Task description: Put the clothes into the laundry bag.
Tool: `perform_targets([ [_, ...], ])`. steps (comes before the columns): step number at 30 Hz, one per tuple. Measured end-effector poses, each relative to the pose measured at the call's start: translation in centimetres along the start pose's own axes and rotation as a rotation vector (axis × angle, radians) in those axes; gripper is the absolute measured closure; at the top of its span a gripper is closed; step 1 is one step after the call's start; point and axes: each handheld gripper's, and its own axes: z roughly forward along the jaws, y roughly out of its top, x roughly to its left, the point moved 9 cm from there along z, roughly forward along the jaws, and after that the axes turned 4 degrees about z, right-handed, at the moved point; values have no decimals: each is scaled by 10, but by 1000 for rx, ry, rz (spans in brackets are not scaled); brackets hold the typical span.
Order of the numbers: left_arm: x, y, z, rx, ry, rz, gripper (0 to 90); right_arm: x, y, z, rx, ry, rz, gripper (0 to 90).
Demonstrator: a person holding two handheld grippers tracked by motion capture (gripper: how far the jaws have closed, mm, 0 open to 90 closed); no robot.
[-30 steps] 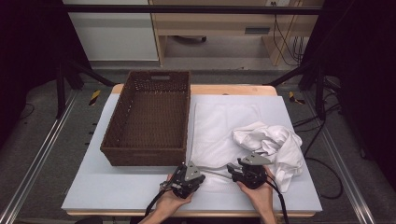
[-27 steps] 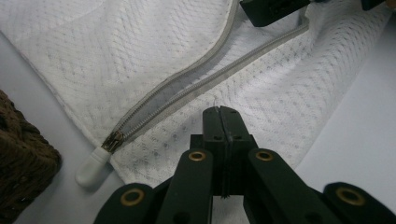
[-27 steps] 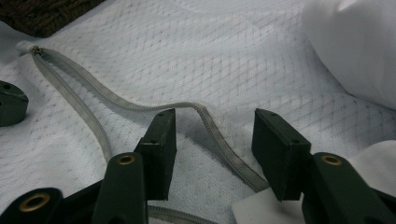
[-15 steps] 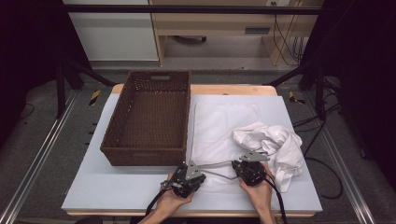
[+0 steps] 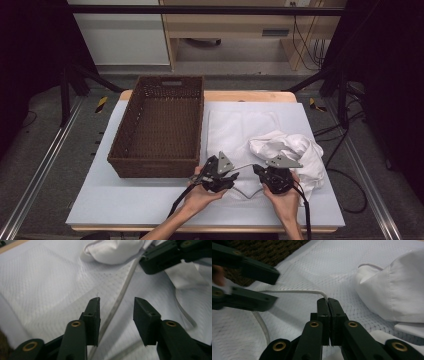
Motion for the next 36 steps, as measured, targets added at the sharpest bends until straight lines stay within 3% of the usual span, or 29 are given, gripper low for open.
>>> perform_targets([
  [3,-4,9,14,4,-37,1,582,-2,3,-3,-18,10,8,891],
  [6,-5,14,17,-16,-44,-12,758,-2,1,-4,-18,16,13,890],
  [9,-5,14,16,-26,-102,-53,880,-2,-3,-5,-17,33,21,886],
  [13,-5,12,12,-33,-113,-49,887,-1,-4,-6,-25,49,27,833],
  [17,-3,14,6,-48,-111,-58,888,-2,-3,-21,-53,48,23,756],
  [20,-2,15,2,-53,-116,-74,888,-15,-7,-38,-69,1,41,689],
  [22,-3,15,0,-53,-116,-81,888,-24,-17,-44,-47,-42,49,632],
  [27,-7,13,-3,-52,-119,-81,887,-40,-46,-36,4,-116,30,405],
  [30,-9,10,-3,-54,-123,-88,887,-40,-52,-27,31,-107,20,329],
  [33,-10,7,-2,-48,-126,-93,887,-37,-60,-16,98,-100,4,352],
  [35,-10,7,-2,-50,-123,-97,887,-36,-60,-14,95,-105,17,377],
  [36,-9,7,-2,-50,-123,-99,887,-37,-60,-14,102,-116,2,437],
])
